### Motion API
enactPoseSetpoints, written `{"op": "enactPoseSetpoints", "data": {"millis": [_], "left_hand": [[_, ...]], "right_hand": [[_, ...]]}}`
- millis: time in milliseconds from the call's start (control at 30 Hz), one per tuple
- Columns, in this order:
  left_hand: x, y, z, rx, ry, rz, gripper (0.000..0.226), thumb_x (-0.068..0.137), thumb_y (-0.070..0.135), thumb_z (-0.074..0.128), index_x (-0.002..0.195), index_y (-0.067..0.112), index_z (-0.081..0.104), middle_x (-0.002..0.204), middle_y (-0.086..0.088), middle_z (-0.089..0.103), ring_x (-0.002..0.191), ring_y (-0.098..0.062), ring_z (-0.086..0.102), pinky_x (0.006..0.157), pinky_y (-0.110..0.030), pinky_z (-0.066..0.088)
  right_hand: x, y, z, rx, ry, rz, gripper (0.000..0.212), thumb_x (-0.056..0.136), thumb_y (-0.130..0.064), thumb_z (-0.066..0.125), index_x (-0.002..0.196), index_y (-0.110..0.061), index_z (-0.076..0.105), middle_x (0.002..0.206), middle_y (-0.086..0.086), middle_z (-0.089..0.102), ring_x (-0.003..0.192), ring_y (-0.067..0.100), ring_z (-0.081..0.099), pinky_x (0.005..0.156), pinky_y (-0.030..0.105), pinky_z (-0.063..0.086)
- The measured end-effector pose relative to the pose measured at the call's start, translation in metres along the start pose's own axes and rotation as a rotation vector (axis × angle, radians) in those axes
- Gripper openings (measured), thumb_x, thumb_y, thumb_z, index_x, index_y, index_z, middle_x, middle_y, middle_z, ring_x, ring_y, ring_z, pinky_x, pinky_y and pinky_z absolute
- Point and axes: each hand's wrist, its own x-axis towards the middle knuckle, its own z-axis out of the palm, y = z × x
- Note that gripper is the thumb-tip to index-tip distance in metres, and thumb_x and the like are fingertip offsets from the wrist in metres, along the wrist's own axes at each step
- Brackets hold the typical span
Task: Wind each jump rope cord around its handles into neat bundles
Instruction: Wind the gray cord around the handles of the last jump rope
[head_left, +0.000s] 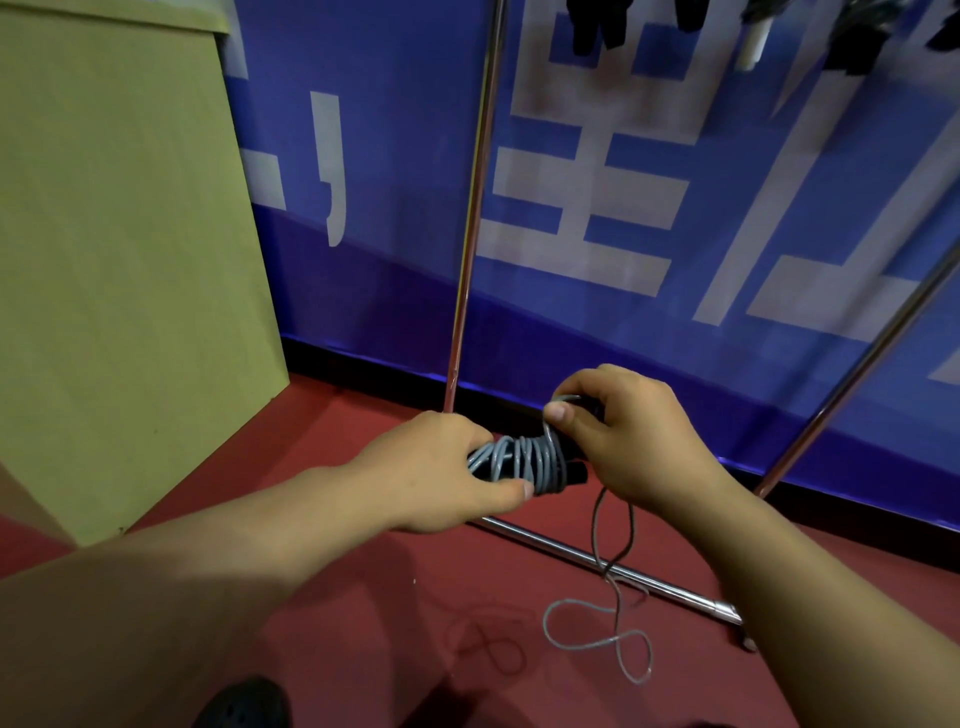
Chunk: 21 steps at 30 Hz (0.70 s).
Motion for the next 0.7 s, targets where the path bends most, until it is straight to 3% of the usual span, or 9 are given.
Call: {"op": "enactPoseSetpoints", "data": {"millis": [167,233,333,467,567,700], "left_hand": [[-0.005,0.008,-0.002,0.086,0.124,0.079,0.057,0.066,0.074,0.055,0.072,0.017,0.059,0.060,0.000,0.059,0.056,-0.017,0.057,0.052,-0.034,0.044],[-0.009,0.011,-0.002,0.093,0.127,0.086,0.056,0.066,0.073,0.056,0.071,0.017,0.058,0.059,0.001,0.059,0.056,-0.016,0.056,0.052,-0.033,0.043],[-0.014,0.016,-0.005,0.063,0.102,0.103,0.051,0.068,0.070,0.061,0.071,0.019,0.059,0.059,0.002,0.059,0.054,-0.014,0.054,0.050,-0.030,0.040],[-0.019,0.019,-0.007,-0.027,0.057,0.159,0.047,0.071,0.064,0.066,0.070,0.018,0.057,0.058,0.001,0.056,0.051,-0.014,0.050,0.050,-0.031,0.038],[-0.021,0.023,-0.009,-0.157,-0.027,0.223,0.044,0.077,0.055,0.072,0.071,0.013,0.060,0.054,0.003,0.048,0.049,-0.010,0.041,0.051,-0.031,0.035],[-0.026,0.031,-0.013,-0.562,-0.137,0.272,0.041,0.080,0.040,0.071,0.072,0.003,0.056,0.056,0.004,0.040,0.050,-0.009,0.034,0.048,-0.024,0.028]], "right_hand": [[0.004,0.015,-0.004,0.175,-0.037,0.077,0.010,0.091,-0.032,0.068,0.084,-0.025,0.072,0.078,-0.009,0.071,0.074,0.004,0.065,0.069,0.024,0.051],[0.005,0.019,-0.005,0.296,-0.091,0.119,0.009,0.089,-0.027,0.071,0.082,-0.023,0.074,0.076,-0.007,0.073,0.071,0.005,0.067,0.071,0.027,0.054],[0.003,0.019,-0.009,0.486,-0.155,0.155,0.004,0.086,-0.019,0.074,0.082,-0.018,0.074,0.073,-0.005,0.073,0.066,0.003,0.063,0.067,0.020,0.052],[0.000,0.020,-0.013,0.595,-0.224,0.200,0.020,0.074,-0.034,0.077,0.082,-0.016,0.075,0.071,-0.004,0.069,0.067,0.005,0.060,0.066,0.021,0.049],[-0.001,0.021,-0.010,0.668,-0.261,0.266,0.034,0.061,-0.048,0.079,0.075,-0.017,0.072,0.070,0.003,0.062,0.065,0.014,0.053,0.066,0.030,0.045],[0.000,0.011,-0.004,0.948,-0.297,0.346,0.037,0.066,-0.049,0.077,0.072,-0.015,0.065,0.066,0.003,0.057,0.062,0.014,0.049,0.064,0.031,0.043]]}}
